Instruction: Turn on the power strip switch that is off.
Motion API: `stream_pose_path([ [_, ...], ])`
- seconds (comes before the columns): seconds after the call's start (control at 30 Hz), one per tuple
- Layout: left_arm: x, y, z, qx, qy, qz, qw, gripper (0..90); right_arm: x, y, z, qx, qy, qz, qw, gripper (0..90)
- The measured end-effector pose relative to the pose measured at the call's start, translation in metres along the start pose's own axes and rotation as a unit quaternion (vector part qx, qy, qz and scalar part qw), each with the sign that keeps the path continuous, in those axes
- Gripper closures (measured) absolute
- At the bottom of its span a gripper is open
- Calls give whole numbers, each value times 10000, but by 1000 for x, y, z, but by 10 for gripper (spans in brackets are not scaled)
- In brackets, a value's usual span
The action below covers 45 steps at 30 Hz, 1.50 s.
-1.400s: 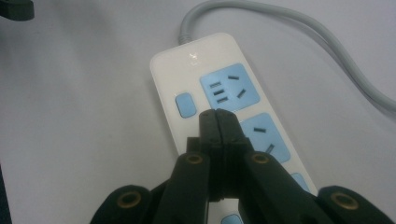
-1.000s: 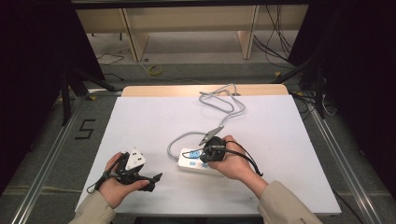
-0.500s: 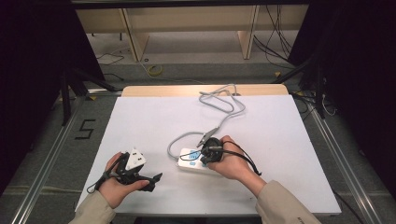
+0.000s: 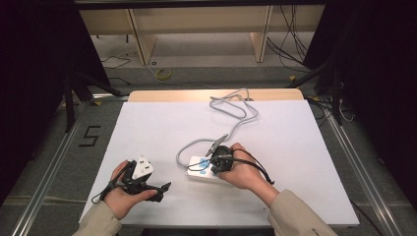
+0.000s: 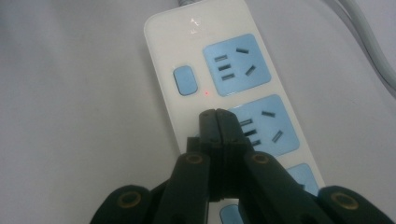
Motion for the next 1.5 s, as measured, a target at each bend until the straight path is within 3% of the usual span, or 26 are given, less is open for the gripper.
stream_pose_path([
  [1.17, 1, 0, -1, -22, -26, -16, 10000, 23, -3, 2, -3, -139, -101, -34, 9998, 900],
  [1.5, 1, 0, -1, -33, -26, -18, 10000, 23, -8, 4, -4, -269, -272, 88, 9992, 900],
])
Point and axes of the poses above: each handheld gripper's, and its own axes: z roughly backward along the jaws, y roughly out of its top, x roughly to its right, the point moved 1 cm from there along -z, roughly forward along the jaws, and after that the axes turned 7 degrees about y, right-handed, at the moved point
